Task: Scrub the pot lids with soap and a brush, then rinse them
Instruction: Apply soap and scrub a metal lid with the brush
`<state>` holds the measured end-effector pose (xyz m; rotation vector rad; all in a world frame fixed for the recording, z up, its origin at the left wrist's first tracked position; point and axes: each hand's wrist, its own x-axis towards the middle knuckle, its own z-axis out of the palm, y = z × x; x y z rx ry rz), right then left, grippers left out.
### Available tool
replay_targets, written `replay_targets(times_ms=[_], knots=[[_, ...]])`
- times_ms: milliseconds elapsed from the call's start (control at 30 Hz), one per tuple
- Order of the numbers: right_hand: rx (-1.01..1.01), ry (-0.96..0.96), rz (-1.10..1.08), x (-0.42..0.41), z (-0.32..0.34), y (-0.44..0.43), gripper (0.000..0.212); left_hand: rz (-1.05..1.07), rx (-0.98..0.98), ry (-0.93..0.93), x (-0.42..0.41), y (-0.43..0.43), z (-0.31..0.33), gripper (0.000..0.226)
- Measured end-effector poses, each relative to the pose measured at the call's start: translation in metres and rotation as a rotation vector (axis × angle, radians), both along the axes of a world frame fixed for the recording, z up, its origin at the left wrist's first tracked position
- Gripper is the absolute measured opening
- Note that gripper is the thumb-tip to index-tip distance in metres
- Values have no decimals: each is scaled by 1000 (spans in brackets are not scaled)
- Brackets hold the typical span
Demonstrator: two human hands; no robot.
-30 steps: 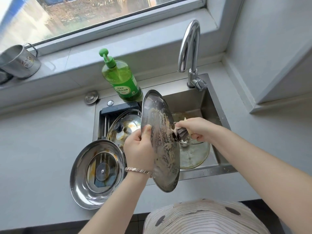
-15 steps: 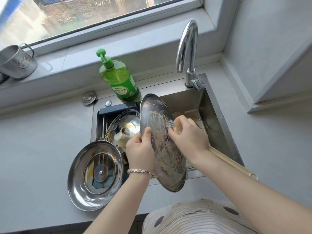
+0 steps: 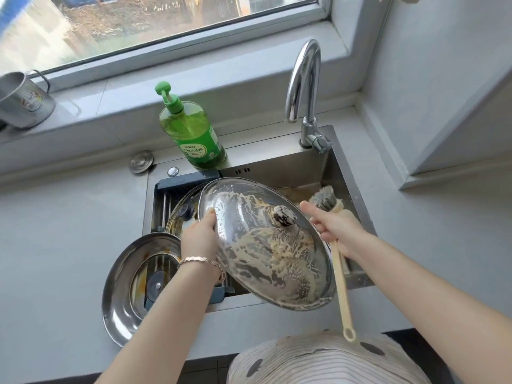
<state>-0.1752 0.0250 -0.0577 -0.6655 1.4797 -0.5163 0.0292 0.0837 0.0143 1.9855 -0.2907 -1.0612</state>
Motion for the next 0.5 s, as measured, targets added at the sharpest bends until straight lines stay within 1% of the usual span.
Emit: replay_targets(times_ms=[67,133,167,200,233,300,400,433,500], knots=[[-71,6,145,2,4,0,40,-52,42,37,7,-8,-4,23],[-115,-14,277,8,5,-1,55,-130,96,56,10,-18,-2,28],[-138,-8,307,11,4,-2,62,-167,103,68,10,-23,2,27],[-169,8,320,13,3,-4,59,-196,107,82,10,-29,7,23],[-210,15,321,15,5,-6,49,-207,125,104,10,-34,11,21],[-285,8,328,18,10,-10,34,-213,166,136,12,-42,18,24],[-392,11,384,24,17,-14,31,-240,174,211,14,-49,27,23],[-412,45,390,27,20,-15,27,-247,169,238,14,-49,31,23],[-412,126,336,32,22,-17,17,-240,129,311,12,-48,37,23]])
